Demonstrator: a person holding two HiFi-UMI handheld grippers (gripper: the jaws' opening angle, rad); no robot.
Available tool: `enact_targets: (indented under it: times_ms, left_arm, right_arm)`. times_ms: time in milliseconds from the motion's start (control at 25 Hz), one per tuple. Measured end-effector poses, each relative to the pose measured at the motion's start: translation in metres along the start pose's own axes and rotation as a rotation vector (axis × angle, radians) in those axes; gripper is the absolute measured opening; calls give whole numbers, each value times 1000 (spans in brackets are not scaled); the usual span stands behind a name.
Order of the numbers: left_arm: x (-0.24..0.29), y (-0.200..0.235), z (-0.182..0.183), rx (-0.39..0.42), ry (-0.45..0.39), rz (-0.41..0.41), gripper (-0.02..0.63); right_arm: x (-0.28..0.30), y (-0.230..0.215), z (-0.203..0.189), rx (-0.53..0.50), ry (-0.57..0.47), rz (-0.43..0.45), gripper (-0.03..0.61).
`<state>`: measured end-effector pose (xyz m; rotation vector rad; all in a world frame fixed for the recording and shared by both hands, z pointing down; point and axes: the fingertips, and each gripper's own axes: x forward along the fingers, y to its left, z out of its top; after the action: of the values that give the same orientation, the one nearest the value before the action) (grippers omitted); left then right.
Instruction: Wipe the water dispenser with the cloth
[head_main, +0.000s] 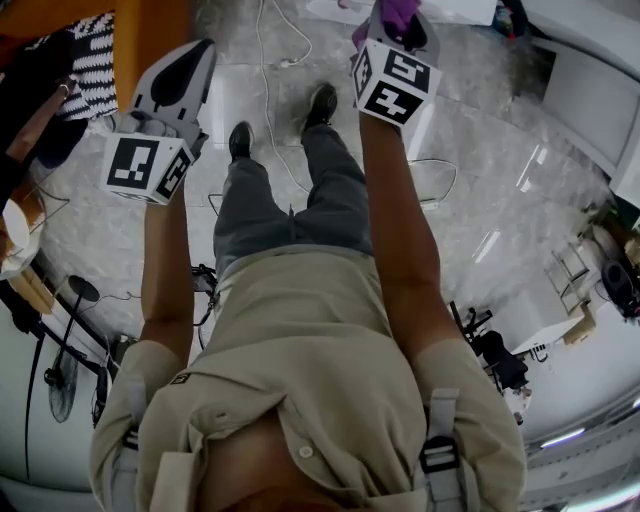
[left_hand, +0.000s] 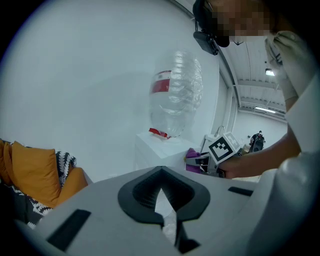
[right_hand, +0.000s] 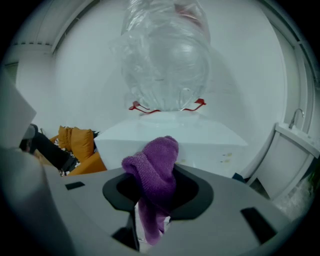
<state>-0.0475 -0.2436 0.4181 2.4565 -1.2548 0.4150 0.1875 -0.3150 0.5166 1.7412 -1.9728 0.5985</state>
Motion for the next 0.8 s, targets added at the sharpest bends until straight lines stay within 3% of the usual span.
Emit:
enact_targets:
  times_ms: [240, 640, 800]
  left_arm:
    - [-9, 9, -13, -25, 9, 16, 15]
    - [-29, 26, -35, -56, 13, 36, 15]
    - [-35, 29, -44, -72, 26, 37, 15]
  right_arm:
    - [11, 94, 5, -70, -4, 187, 140]
    - [20, 119, -4, 17, 22, 223, 140]
    - [29, 127, -18, 3, 21, 215, 132]
